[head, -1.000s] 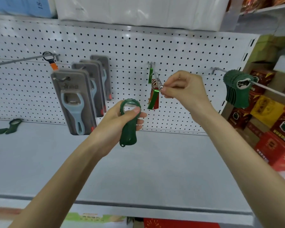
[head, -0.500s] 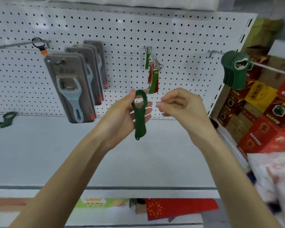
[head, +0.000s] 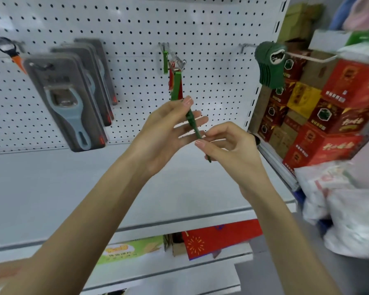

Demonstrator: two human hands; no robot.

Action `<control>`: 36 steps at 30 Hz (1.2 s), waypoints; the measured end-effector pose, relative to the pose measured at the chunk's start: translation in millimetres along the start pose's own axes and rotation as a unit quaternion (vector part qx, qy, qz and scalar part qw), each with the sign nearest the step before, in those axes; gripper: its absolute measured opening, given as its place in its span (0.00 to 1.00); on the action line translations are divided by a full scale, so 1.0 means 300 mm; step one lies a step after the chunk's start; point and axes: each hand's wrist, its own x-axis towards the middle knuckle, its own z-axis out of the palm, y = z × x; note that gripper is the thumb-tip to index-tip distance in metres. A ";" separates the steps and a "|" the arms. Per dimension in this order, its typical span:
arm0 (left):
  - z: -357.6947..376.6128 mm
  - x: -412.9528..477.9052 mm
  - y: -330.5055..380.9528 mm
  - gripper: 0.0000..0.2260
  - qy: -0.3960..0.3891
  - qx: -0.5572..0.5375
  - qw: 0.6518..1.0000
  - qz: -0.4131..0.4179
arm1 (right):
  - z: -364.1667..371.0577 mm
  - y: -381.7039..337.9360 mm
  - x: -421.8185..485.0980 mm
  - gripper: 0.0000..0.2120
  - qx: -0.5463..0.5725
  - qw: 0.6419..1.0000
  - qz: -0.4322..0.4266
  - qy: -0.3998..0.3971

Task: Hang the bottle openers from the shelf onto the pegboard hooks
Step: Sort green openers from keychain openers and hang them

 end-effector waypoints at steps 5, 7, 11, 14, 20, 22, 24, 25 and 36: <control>0.064 0.003 -0.018 0.11 -0.017 0.052 0.998 0.004 | -0.059 -0.007 -0.050 0.03 0.047 0.999 0.016 0.008; 0.087 0.011 -0.021 0.12 -0.039 0.086 0.995 0.010 | -0.085 -0.010 -0.068 0.04 0.064 0.997 0.013 0.033; 0.134 0.025 -0.043 0.08 -0.102 0.156 0.982 0.026 | -0.127 0.003 -0.121 0.08 0.064 0.993 0.000 0.103; 0.168 0.031 -0.073 0.06 -0.144 0.175 0.973 0.034 | -0.152 0.007 -0.148 0.07 0.066 0.990 -0.006 0.127; 0.191 0.061 -0.064 0.07 -0.179 0.174 0.967 0.041 | -0.182 0.009 -0.126 0.06 0.070 0.986 -0.009 0.152; 0.198 0.075 -0.053 0.07 -0.179 0.179 0.966 0.048 | -0.186 0.005 -0.111 0.05 0.076 0.985 -0.012 0.155; 0.211 0.091 -0.041 0.07 -0.183 0.180 0.965 0.054 | -0.195 -0.001 -0.097 0.04 0.088 0.983 -0.020 0.159; 0.222 0.099 -0.037 0.07 -0.186 0.182 0.964 0.061 | -0.203 -0.003 -0.092 0.04 0.095 0.982 -0.025 0.162; 0.478 0.216 -0.070 0.08 -0.209 0.224 0.942 0.137 | -0.442 0.013 -0.006 0.05 0.150 0.962 -0.083 0.213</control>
